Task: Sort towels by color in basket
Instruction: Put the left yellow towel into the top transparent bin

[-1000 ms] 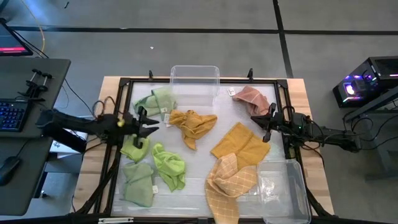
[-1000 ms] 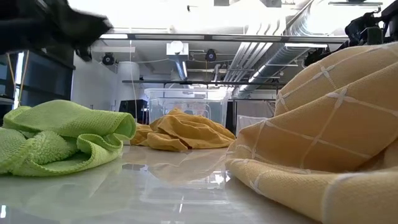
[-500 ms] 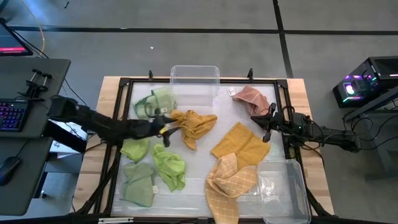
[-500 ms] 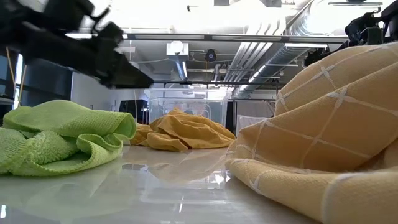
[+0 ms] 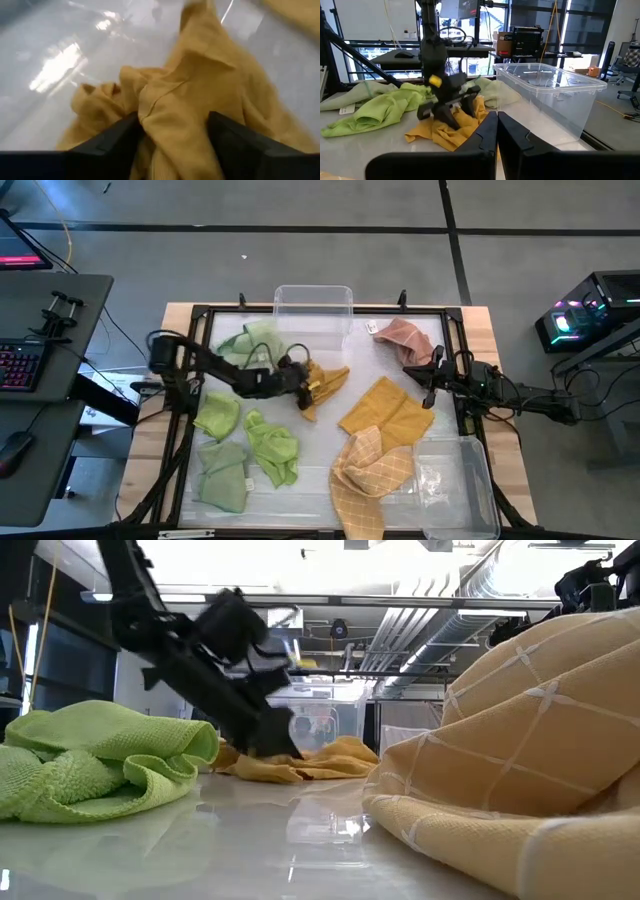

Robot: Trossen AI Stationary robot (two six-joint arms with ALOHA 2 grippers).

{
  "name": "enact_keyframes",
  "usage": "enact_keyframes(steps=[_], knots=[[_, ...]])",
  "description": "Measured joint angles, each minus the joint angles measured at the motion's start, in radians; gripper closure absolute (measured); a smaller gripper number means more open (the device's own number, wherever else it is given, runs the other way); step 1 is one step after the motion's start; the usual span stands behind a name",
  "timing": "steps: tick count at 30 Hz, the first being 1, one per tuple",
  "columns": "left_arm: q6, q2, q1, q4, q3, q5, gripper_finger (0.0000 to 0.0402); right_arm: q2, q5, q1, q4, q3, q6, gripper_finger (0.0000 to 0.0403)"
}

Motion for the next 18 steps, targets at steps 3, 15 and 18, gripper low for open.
enact_keyframes(steps=[3, 15, 18], knots=[[0.065, 0.053, -0.01, -0.031, 0.05, -0.005, 0.0245, 0.0, 0.0, 0.0, 0.0, 0.0, 0.0, 0.0401], [0.182, -0.243, -0.061, -0.16, 0.117, 0.174, 0.0383, 0.002, 0.0, 0.0, 0.0, 0.0, 0.0, 0.0401], [0.342, -0.366, -0.048, -0.223, 0.163, 0.17, 0.0394, 0.002, 0.0, 0.0, 0.0, 0.0, 0.0, 0.0401]])
